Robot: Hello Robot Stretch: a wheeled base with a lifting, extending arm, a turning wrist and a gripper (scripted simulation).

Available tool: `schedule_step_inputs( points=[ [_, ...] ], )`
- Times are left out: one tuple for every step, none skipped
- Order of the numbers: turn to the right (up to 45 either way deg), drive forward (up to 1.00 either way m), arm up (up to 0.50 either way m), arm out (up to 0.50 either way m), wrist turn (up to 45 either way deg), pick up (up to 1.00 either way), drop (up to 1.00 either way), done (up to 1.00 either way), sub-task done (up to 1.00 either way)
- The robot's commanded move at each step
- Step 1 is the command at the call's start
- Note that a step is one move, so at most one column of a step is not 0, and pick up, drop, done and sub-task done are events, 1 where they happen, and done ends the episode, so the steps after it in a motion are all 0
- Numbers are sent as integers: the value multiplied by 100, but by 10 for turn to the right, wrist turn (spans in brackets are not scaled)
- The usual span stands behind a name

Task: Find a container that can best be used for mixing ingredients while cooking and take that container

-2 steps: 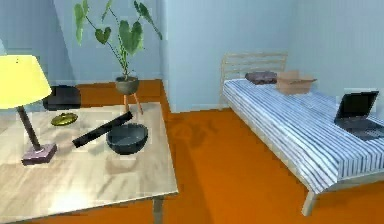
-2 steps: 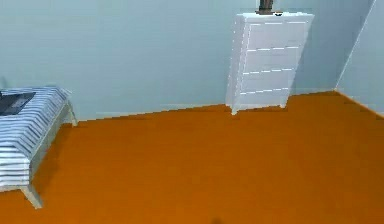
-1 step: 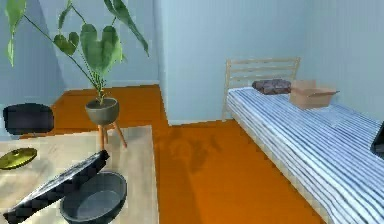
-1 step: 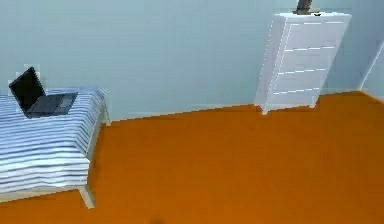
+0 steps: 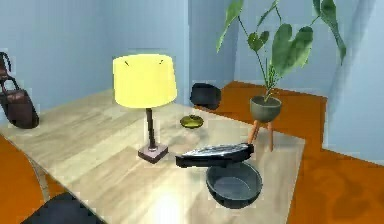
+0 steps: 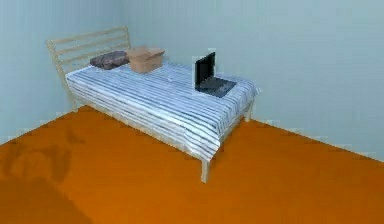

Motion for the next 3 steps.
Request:
schedule_step_inputs(
  points=[
    [-450, 0, 0, 0, 0, 0, 0, 0, 0],
    [-270, 0, 0, 0, 0, 0, 0, 0, 0],
    [0, 0, 50, 0, 0, 0, 0, 0, 0]
  ],
)
